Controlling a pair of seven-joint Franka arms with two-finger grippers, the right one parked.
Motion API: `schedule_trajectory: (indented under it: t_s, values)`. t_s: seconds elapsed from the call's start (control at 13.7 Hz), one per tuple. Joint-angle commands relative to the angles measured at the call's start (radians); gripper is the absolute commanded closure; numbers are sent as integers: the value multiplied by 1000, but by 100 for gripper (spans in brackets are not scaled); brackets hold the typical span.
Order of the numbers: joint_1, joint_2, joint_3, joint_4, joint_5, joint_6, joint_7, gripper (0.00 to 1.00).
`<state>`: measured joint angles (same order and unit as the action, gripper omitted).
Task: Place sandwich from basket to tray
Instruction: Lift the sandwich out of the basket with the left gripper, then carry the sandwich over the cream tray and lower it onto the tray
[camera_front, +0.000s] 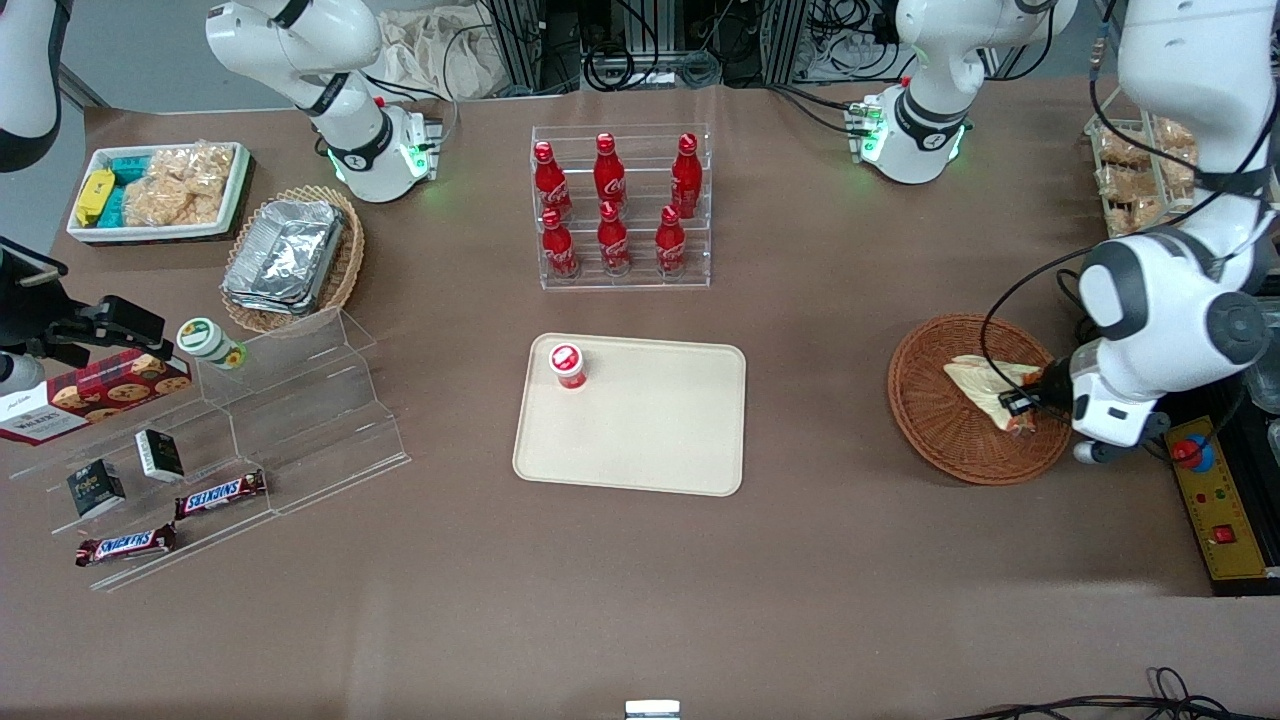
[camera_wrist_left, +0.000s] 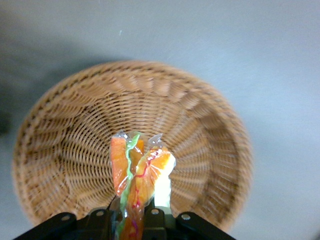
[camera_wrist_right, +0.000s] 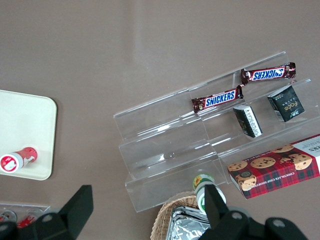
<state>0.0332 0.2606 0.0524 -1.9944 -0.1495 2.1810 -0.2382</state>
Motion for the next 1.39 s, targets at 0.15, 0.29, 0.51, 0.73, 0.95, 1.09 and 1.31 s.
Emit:
schedule_trajectory:
  t_s: [0.15,0.29,0.51,0.73,0.95,1.09,1.31]
  values:
    - [-4,-122,-22,276,45,-388,-10,82]
    - [-4,-147,-55,417,70,-577,-13,81]
    - [-6,-168,-182,574,106,-746,-67,81]
    - [-6,-176,-404,588,165,-757,-255,81]
    - [-6,-114,-563,586,192,-733,-342,81]
    - [-6,-37,-652,582,228,-648,-424,81]
    - [-7,118,-764,560,345,-515,-555,81]
